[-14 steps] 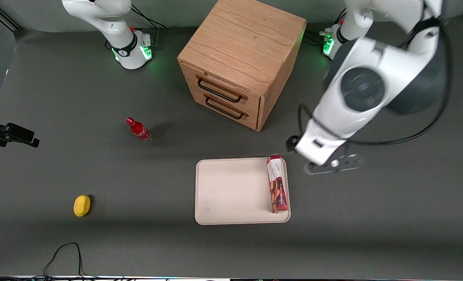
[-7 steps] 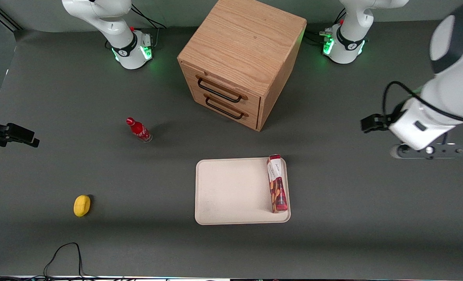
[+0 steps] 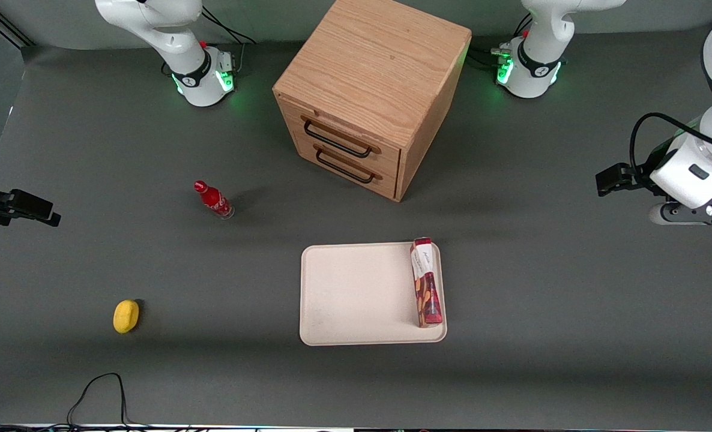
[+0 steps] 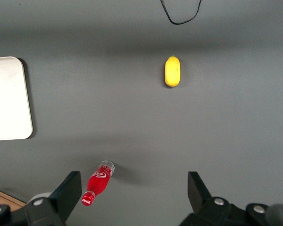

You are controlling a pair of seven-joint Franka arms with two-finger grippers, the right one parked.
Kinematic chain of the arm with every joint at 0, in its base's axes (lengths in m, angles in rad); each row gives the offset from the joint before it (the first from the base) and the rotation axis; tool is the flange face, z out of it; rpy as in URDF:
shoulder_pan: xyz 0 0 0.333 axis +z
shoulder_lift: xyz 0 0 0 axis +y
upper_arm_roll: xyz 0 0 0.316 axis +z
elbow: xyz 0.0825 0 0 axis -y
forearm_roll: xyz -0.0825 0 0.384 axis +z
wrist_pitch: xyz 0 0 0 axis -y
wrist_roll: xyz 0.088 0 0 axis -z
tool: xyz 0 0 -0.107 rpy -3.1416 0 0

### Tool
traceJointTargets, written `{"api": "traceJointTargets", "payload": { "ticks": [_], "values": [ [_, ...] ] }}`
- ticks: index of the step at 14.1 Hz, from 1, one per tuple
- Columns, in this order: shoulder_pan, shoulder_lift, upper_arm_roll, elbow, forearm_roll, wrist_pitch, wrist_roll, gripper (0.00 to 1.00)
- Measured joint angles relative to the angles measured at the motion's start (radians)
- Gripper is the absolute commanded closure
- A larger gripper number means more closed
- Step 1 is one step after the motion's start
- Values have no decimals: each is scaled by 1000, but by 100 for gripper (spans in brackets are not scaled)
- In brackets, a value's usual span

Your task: Place red cookie box on tray

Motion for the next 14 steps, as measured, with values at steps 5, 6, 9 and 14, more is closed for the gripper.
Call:
{"api": "traceJointTargets", "payload": {
  "ticks": [5,6,9,14],
  "values": [
    [26,-9,3,-64,0,94,0,0],
    [26,-14,3,-81,0,115,0,0],
    [26,-22,2,-100,0,135,0,0],
    [-6,-34,48,-100,-2,151,14,0]
  ]
}}
